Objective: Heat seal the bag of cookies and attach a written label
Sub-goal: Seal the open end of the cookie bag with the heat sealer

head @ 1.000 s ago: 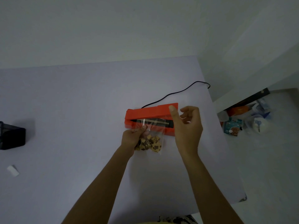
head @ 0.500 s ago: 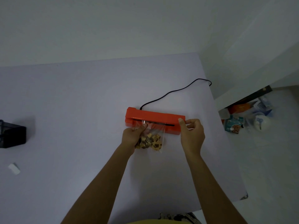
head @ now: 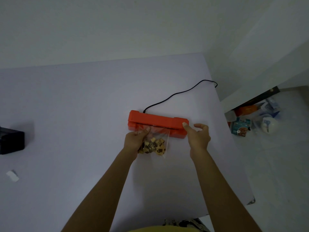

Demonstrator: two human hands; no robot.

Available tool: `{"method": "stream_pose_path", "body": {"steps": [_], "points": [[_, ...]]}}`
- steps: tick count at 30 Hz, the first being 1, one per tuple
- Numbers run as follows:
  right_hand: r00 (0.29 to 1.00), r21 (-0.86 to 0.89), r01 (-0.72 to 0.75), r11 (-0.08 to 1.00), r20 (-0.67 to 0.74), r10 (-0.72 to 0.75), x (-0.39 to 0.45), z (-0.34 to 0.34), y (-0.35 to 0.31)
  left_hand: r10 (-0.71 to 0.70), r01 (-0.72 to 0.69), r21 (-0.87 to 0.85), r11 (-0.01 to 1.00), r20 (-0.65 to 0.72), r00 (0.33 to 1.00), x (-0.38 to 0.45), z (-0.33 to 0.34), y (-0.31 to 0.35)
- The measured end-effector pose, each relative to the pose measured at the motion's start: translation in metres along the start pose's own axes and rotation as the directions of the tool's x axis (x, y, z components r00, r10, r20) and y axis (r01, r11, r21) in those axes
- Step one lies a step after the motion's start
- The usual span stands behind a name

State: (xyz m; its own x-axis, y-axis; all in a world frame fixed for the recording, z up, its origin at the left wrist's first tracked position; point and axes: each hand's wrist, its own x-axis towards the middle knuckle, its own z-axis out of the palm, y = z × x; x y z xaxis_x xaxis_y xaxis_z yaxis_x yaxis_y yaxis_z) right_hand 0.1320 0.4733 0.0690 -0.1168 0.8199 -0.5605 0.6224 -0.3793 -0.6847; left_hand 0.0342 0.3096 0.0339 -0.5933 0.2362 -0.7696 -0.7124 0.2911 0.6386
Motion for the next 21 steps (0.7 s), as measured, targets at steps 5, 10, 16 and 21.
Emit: {"method": "stream_pose_path", "body": {"steps": [5, 10, 16, 21], "points": [[0.993, 0.024, -0.083, 0.996, 0.090, 0.080, 0.002, -0.007, -0.003, 0.008, -0.008, 0.012, 1.000, 0.007, 1.000, 0.003, -0.001, -0.003], [0.965, 0.013, -0.152, 0.988, 0.216, 0.146, 0.010, -0.011, -0.002, 0.024, -0.024, 0.005, 1.000, 0.020, 1.000, 0.005, -0.002, -0.005], [0.939, -0.015, -0.165, 0.986, 0.303, 0.162, 0.015, -0.018, -0.005, 0.021, -0.021, 0.003, 1.000, 0.032, 0.999, 0.007, -0.003, -0.006], [0.922, -0.027, -0.179, 0.983, 0.344, 0.177, 0.015, -0.019, -0.003, 0.010, -0.011, 0.018, 1.000, 0.027, 1.000, 0.008, -0.004, -0.007]]}}
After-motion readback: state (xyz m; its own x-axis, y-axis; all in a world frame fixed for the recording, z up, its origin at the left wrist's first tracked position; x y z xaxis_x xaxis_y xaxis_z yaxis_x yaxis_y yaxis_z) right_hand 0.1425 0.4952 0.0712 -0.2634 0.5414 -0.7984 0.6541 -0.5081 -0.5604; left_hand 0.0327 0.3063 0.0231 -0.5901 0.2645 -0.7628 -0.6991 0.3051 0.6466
